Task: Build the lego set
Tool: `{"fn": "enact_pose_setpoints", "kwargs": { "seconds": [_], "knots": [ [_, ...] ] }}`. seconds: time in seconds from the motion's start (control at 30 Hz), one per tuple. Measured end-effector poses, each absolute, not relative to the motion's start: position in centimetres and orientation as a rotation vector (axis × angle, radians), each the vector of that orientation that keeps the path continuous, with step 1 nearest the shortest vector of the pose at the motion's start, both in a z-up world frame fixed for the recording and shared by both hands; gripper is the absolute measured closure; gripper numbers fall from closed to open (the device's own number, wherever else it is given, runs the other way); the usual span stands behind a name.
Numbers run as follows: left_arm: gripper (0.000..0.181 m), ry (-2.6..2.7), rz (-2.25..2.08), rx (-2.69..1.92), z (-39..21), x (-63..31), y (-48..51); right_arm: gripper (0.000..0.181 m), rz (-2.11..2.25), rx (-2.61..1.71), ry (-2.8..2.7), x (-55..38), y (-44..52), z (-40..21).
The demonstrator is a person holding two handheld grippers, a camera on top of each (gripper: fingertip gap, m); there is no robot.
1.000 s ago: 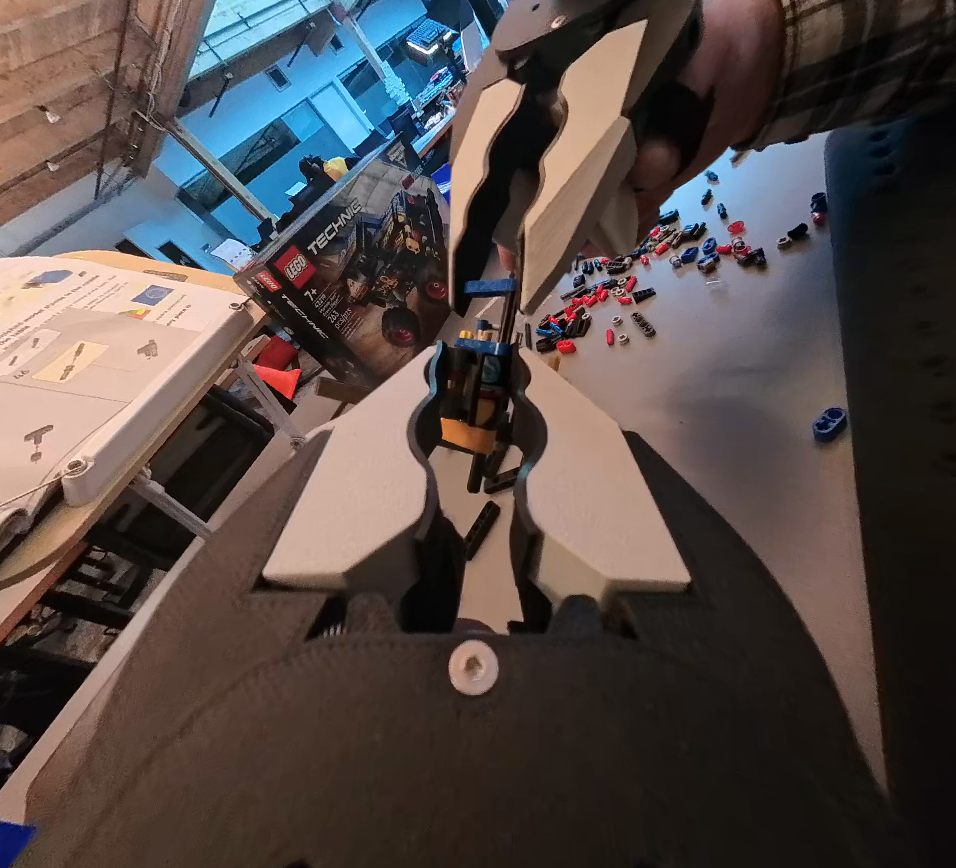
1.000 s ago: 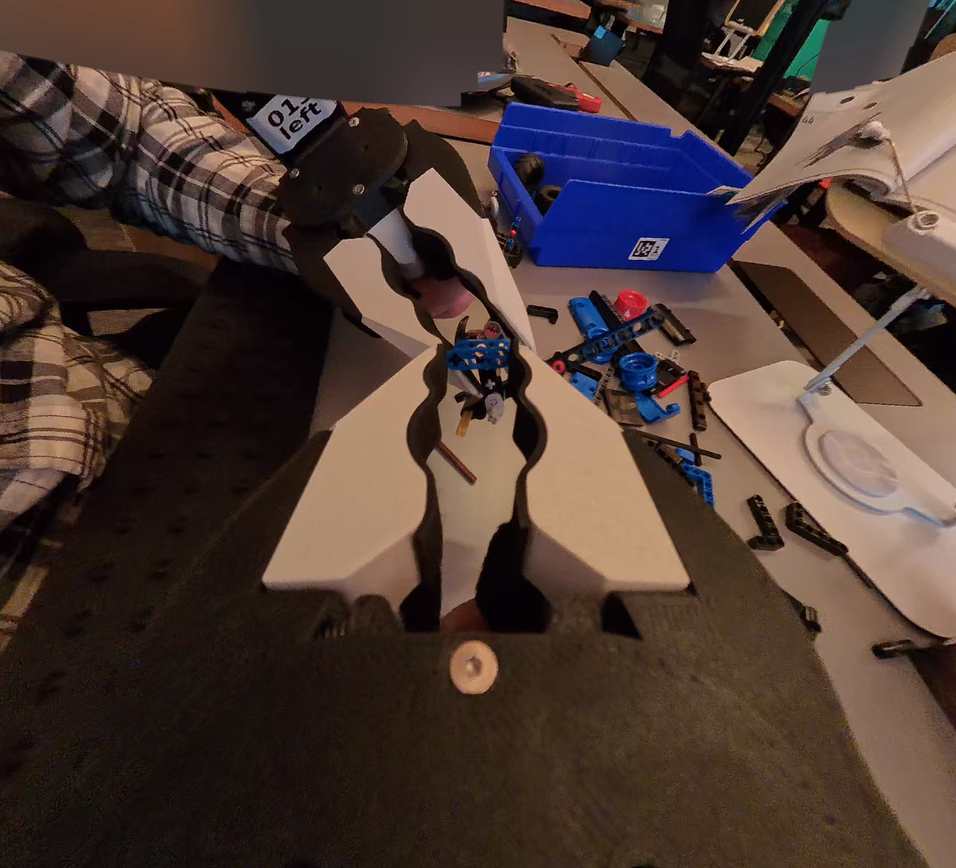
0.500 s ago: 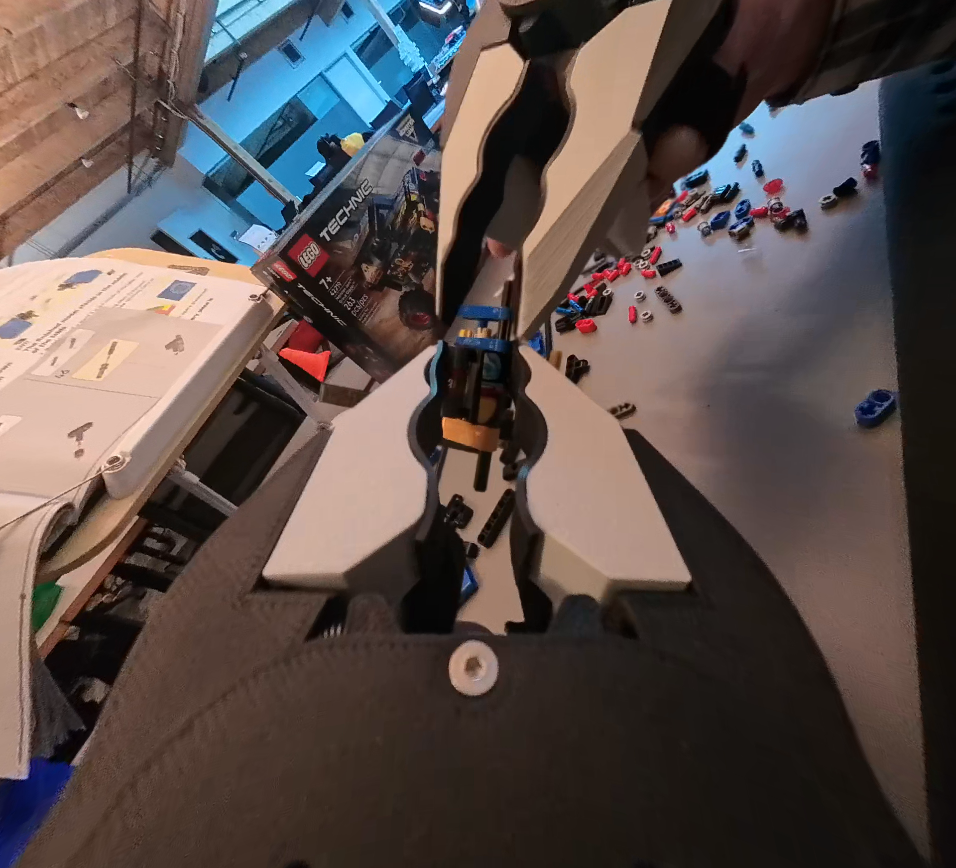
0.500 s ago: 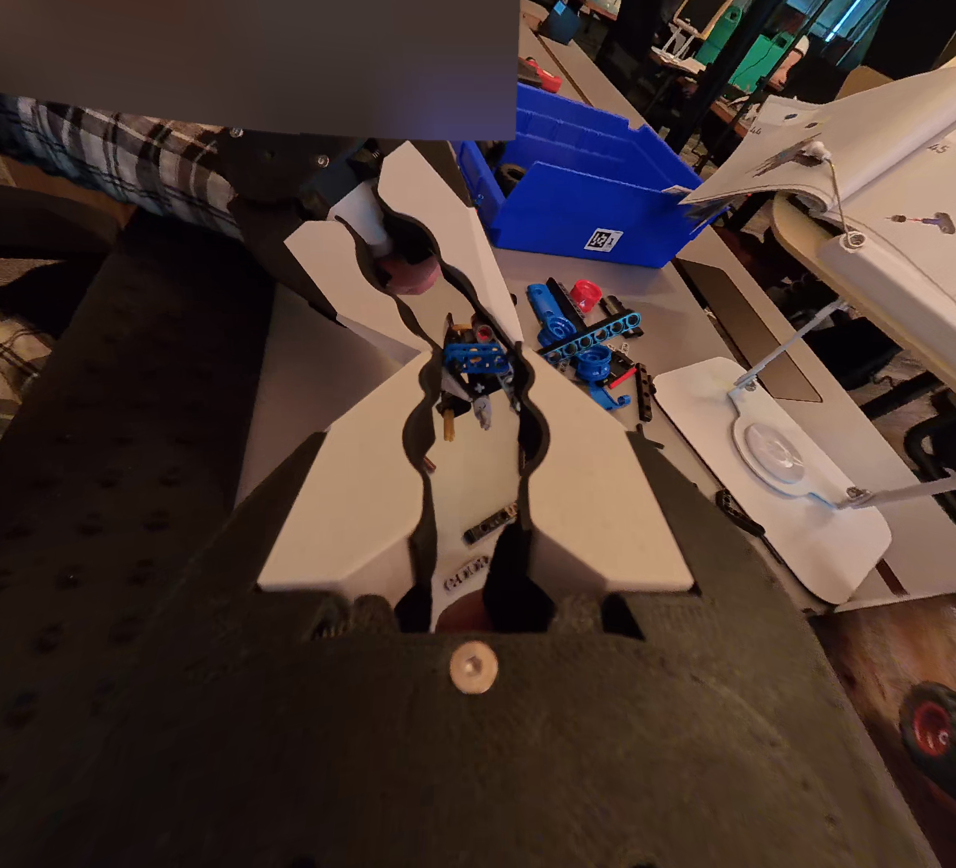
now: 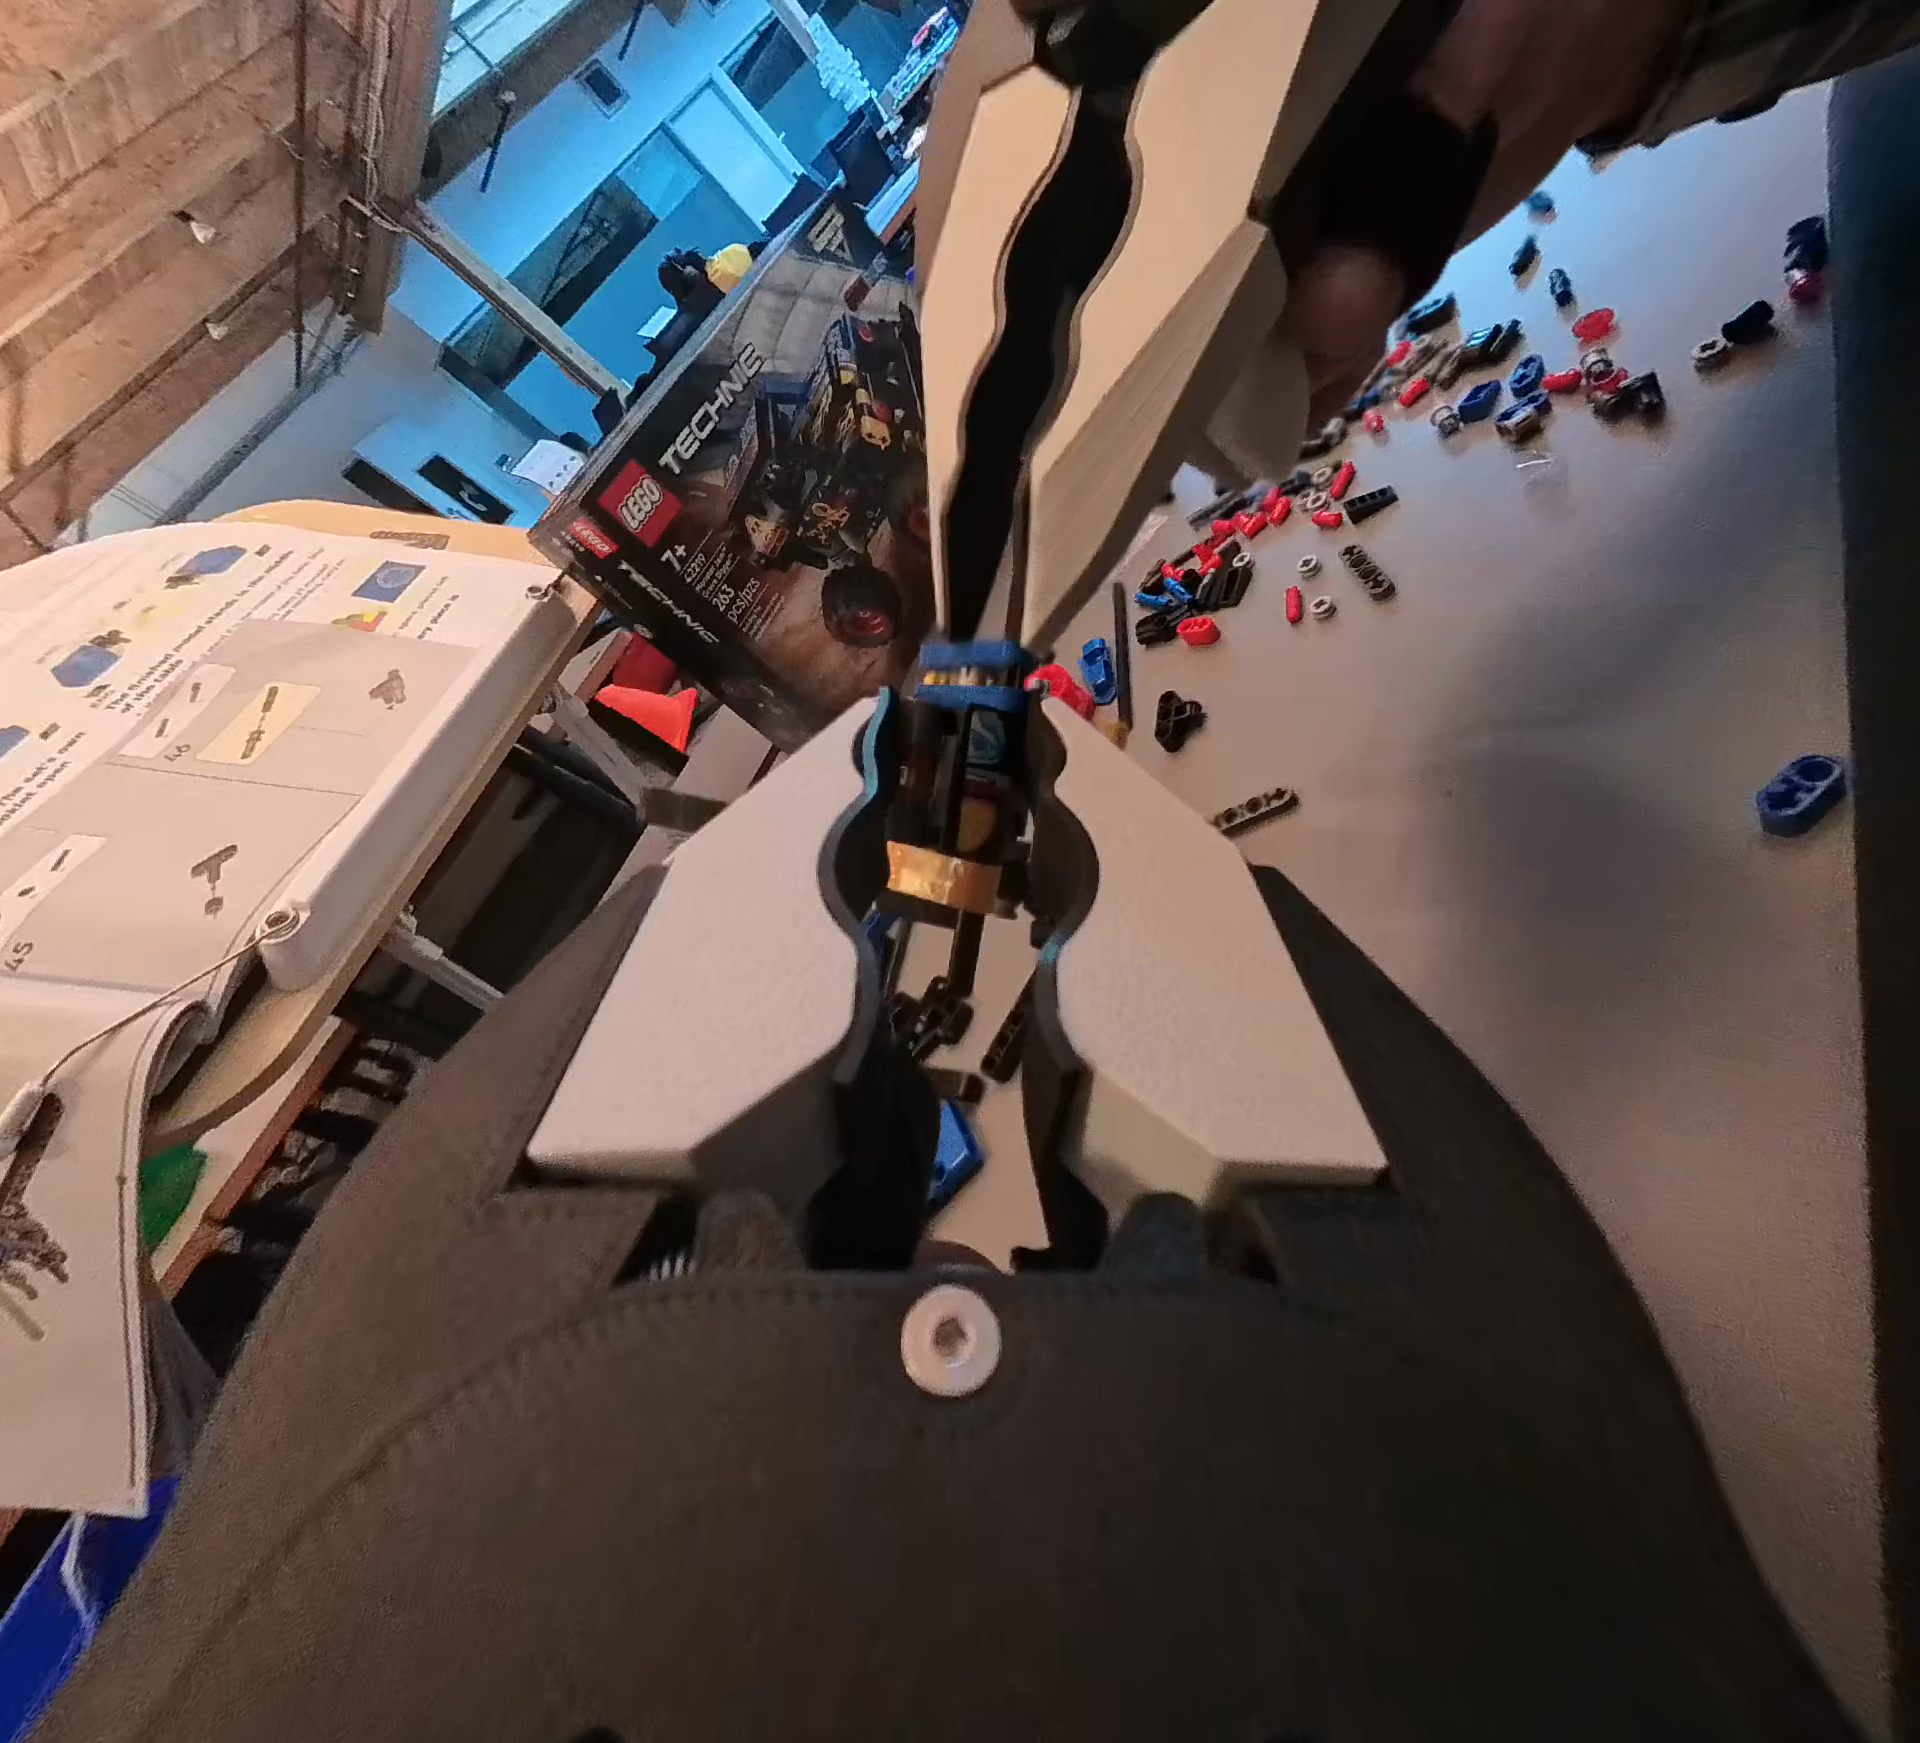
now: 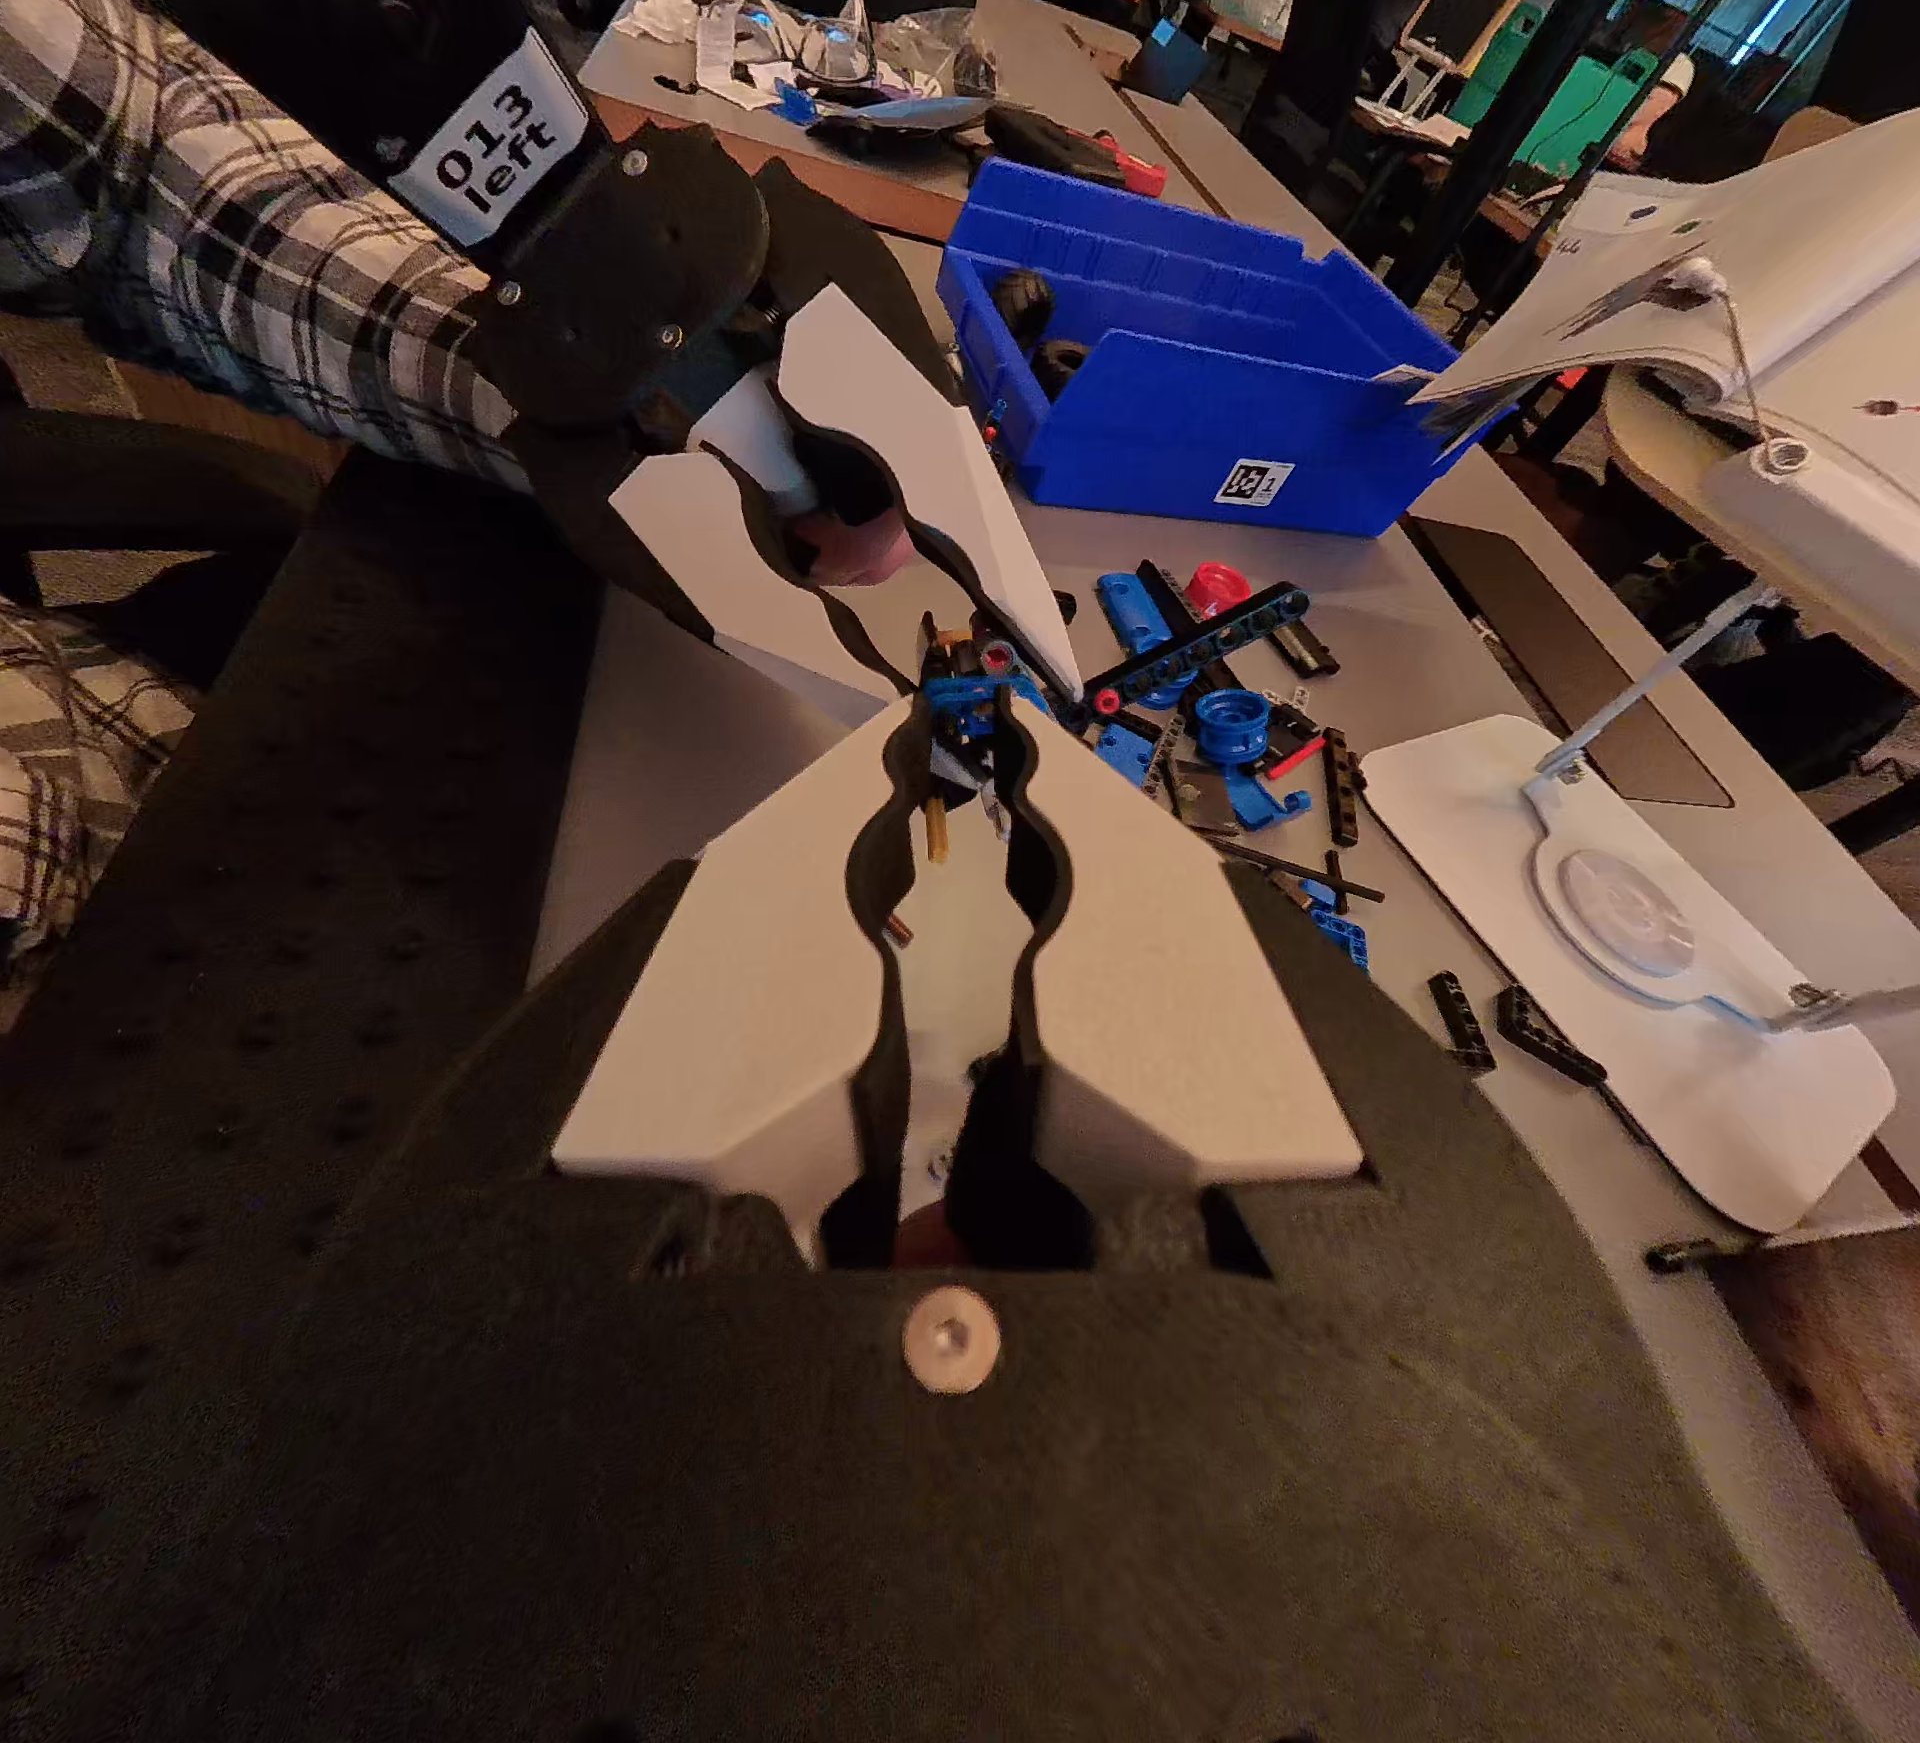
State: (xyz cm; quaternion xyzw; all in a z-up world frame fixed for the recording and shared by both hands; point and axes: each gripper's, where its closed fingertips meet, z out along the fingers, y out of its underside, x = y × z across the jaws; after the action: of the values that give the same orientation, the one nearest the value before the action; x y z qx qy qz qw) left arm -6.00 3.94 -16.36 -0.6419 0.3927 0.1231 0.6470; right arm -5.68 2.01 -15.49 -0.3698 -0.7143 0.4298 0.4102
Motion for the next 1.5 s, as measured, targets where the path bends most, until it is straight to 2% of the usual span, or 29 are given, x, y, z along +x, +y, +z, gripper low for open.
{"fn": "enact_pose_setpoints", "kwargs": {
  "seconds": [0.23,0.57,1.0,1.03,1.07,1.2,1.23,1.3,1.33,1.4,1.5],
  "knots": [
    [0.163,0.900,0.328,-1.490,-16.9,-6.3,4.1,0.177,1.082,-0.941,-1.803,-6.2,1.9,-16.4],
    [0.163,0.922,0.374,-1.468,-16.6,-6.4,4.1,0.177,1.239,-0.975,-1.800,-6.2,2.0,-16.0],
    [0.162,0.972,0.366,-1.477,-17.4,-6.2,4.2,0.173,1.197,-1.006,-1.814,-6.0,2.3,-16.7],
    [0.162,0.984,0.342,-1.516,-17.9,-6.3,4.3,0.170,1.188,-1.031,-1.808,-6.1,2.7,-17.0],
    [0.161,0.986,0.328,-1.560,-18.5,-6.8,4.5,0.150,1.174,-1.060,-1.797,-6.2,3.3,-17.3],
    [0.160,0.981,0.210,-1.688,-20.4,-7.1,4.9,0.139,1.127,-1.101,-1.874,-6.8,3.3,-19.9],
    [0.160,1.011,0.211,-1.709,-21.2,-7.1,5.0,0.144,1.119,-1.113,-1.893,-7.1,3.2,-20.5],
    [0.169,1.037,0.277,-1.727,-22.0,-7.5,5.3,0.172,1.125,-1.145,-1.913,-7.5,3.0,-21.3],
    [0.169,1.041,0.277,-1.739,-22.3,-7.7,5.3,0.178,1.115,-1.158,-1.913,-7.6,3.0,-21.6],
    [0.155,1.031,0.209,-1.784,-23.0,-8.0,5.1,0.181,1.090,-1.190,-1.908,-7.8,3.4,-22.4],
    [0.146,1.006,0.194,-1.822,-23.2,-8.7,4.9,0.181,1.095,-1.220,-1.886,-7.5,4.2,-22.4]
  ]
}}
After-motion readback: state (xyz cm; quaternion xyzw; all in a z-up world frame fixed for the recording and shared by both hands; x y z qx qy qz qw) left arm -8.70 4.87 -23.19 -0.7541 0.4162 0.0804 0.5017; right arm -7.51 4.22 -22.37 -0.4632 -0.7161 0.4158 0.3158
